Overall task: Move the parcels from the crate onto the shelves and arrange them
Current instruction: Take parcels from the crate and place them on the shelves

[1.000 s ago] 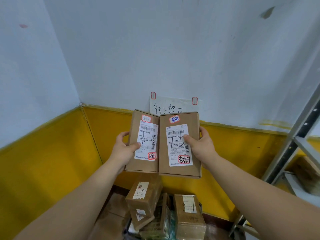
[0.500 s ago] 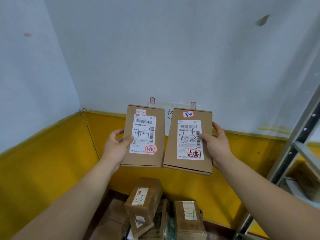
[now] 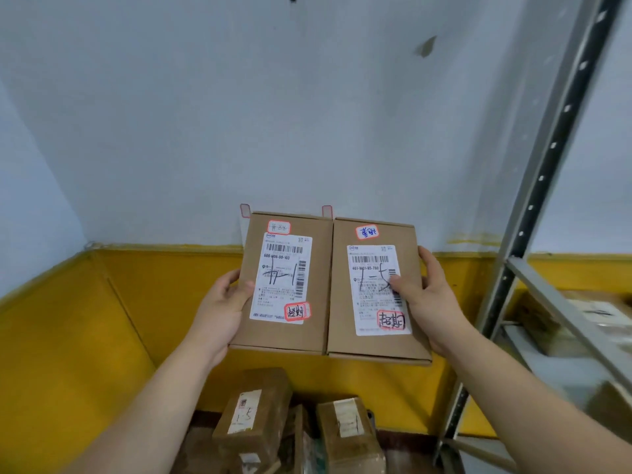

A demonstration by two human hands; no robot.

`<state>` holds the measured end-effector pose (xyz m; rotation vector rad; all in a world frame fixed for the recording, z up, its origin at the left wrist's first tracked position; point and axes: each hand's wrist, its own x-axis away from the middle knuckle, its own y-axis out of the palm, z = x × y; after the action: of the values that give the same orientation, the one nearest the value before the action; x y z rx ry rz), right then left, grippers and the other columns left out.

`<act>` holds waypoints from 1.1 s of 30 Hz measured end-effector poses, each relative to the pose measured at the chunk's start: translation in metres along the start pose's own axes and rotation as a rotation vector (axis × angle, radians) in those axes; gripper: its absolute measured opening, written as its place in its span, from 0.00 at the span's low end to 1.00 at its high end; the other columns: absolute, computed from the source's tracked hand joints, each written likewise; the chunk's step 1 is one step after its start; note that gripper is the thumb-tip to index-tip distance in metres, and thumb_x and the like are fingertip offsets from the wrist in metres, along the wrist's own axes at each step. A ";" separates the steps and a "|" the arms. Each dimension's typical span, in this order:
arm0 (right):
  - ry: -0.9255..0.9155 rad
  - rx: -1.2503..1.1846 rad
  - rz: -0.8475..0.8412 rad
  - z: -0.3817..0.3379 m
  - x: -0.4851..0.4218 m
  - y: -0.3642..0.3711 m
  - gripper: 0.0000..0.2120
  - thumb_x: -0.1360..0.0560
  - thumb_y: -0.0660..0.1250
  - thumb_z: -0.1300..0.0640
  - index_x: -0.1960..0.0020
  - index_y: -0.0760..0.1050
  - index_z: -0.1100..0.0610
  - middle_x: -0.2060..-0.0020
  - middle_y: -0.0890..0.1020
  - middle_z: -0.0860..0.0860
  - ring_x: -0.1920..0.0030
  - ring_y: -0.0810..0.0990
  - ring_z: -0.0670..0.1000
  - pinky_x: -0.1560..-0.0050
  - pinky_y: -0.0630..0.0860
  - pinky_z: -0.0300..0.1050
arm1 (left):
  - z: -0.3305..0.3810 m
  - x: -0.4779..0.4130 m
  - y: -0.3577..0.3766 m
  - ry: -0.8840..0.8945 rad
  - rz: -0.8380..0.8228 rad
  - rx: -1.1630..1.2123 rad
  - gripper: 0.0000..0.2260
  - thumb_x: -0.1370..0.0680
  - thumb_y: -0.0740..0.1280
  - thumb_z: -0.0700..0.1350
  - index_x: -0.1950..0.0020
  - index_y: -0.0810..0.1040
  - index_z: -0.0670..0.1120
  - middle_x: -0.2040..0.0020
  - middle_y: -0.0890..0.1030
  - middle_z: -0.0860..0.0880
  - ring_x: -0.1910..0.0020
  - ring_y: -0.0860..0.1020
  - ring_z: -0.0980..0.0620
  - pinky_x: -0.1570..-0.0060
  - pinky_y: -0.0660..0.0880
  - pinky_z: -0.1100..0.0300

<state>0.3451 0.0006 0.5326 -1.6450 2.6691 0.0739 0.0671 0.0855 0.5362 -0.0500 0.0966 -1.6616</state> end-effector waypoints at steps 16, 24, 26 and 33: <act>0.152 0.145 0.730 0.040 0.169 -0.074 0.34 0.24 0.72 0.59 0.24 0.60 0.44 0.49 0.80 0.43 0.59 0.86 0.47 0.58 0.84 0.52 | -0.044 0.042 0.097 -0.057 -0.611 0.008 0.18 0.18 0.61 0.46 0.28 0.66 0.54 0.43 0.78 0.55 0.49 0.79 0.56 0.58 0.75 0.61; 0.229 0.185 0.826 0.019 0.258 -0.138 0.33 0.22 0.70 0.54 0.24 0.58 0.40 0.45 0.78 0.50 0.60 0.86 0.50 0.68 0.80 0.42 | -0.035 0.101 0.169 -0.027 -0.754 -0.031 0.28 0.24 0.71 0.39 0.27 0.65 0.51 0.41 0.80 0.49 0.46 0.80 0.49 0.53 0.78 0.53; 0.236 0.220 0.750 0.013 0.272 -0.154 0.30 0.21 0.69 0.53 0.25 0.60 0.39 0.46 0.78 0.48 0.60 0.85 0.47 0.69 0.78 0.37 | -0.030 0.115 0.179 -0.058 -0.695 0.037 0.26 0.23 0.69 0.38 0.28 0.66 0.50 0.41 0.79 0.47 0.48 0.80 0.48 0.58 0.77 0.55; 0.190 0.351 0.593 0.014 0.296 -0.202 0.23 0.19 0.65 0.51 0.28 0.64 0.37 0.44 0.77 0.46 0.60 0.84 0.43 0.65 0.79 0.36 | -0.036 0.171 0.180 -0.125 -0.593 0.061 0.34 0.24 0.68 0.35 0.23 0.59 0.55 0.42 0.78 0.47 0.50 0.79 0.48 0.60 0.76 0.54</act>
<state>0.3915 -0.3536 0.5027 -0.7700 2.9843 -0.5384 0.2261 -0.0997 0.4789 -0.1466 -0.0728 -2.2467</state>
